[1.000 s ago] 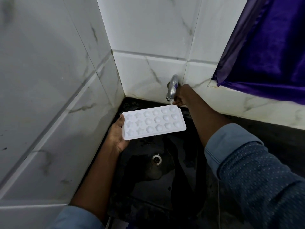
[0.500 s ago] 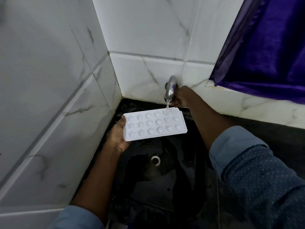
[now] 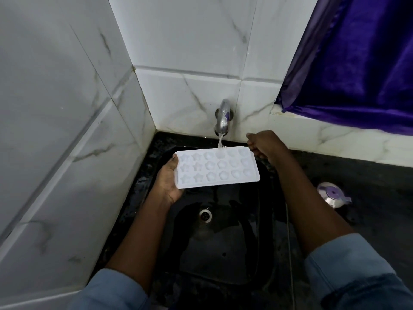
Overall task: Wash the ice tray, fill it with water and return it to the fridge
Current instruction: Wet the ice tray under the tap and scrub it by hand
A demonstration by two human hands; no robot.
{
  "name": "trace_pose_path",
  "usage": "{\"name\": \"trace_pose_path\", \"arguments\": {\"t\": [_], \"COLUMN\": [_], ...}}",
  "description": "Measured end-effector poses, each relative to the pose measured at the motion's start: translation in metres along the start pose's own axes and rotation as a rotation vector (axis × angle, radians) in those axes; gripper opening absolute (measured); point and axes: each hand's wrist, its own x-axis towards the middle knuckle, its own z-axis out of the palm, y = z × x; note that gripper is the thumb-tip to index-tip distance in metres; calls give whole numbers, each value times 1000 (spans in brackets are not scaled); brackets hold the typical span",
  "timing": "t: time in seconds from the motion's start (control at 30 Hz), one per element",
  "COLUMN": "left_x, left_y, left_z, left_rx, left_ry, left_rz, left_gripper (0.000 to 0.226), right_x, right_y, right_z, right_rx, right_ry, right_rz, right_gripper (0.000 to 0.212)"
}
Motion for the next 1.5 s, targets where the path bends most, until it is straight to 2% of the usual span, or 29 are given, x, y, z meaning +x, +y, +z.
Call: {"name": "trace_pose_path", "arguments": {"t": [0.1,0.23,0.33,0.47,0.6,0.73,0.97,1.2,1.37,1.5], "left_x": [7,11,13,16,20,23,27,30,32,35], "left_y": [-5,-11,-15,-23,-32,-39,-41,-24,-6,5], "left_z": [5,17,27,41,53,58,69,80,78,72], "left_rx": [0,24,31,40,74,81,80,127,126,107], "left_ry": [-1,-10,-27,-48,-49,-52,-74,-81,-100,-93], "left_rz": [-10,-26,-35,-46,-57,-64,-73,-51,-22,-11], "left_gripper": [50,48,45,47,50,51,54,58,57,54], "right_x": [-18,-37,-40,-45,-44,-41,-38,-40,-38,-36], "right_y": [21,42,50,54,60,65,65,53,40,28], "right_z": [-2,3,1,-9,-17,-26,-36,-34,-28,-20], "right_rx": [-7,117,172,288,298,282,253,288,312,312], "right_ry": [73,156,187,257,285,285,322,295,292,291], "right_rz": [-23,-70,11,29,40,59,34,-9,-19,-32], "right_gripper": [40,25,50,29,42,36,36,52,41,23]}}
